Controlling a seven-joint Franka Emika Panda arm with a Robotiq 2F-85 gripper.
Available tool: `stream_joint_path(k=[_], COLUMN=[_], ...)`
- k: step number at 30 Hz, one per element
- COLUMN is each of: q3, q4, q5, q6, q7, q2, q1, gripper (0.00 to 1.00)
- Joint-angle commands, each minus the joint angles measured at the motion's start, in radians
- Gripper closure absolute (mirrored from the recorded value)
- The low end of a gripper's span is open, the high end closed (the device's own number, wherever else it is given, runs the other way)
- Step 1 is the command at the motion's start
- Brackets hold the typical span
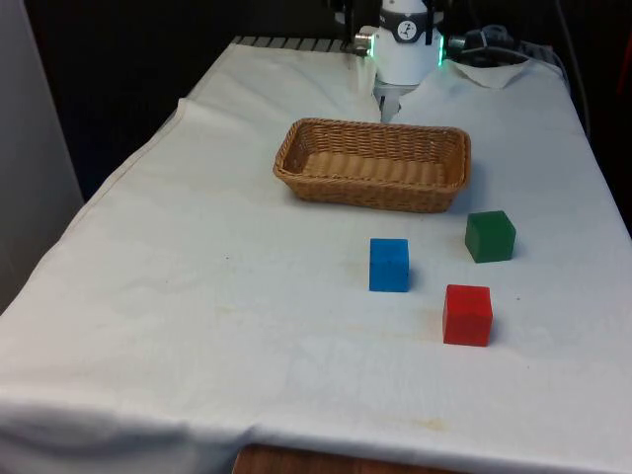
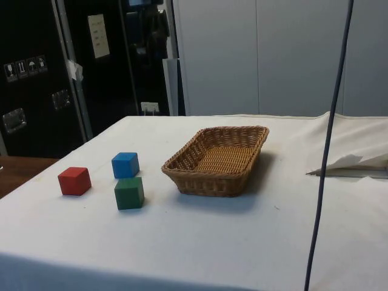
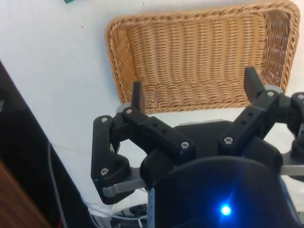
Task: Pick up exactly two blocks and place them into the basket.
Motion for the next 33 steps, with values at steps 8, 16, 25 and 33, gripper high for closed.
stream_joint_path(k=[8, 16, 25, 33], q3=[0.006, 0.01, 0.016, 0.017], q4=[0.002, 0.019, 0.129, 0.2], q5=[0.009, 0.009, 0.044, 0.052], q6=[0.045, 0.073, 0.069, 0.074], q7=[0.015, 0.025, 0.028, 0.029], q2=[0.02, 0.049, 0.16, 0.242], q1=[-0.001, 0.0, -0.002, -0.001], gripper=[0.0, 0.0, 0.0, 0.0])
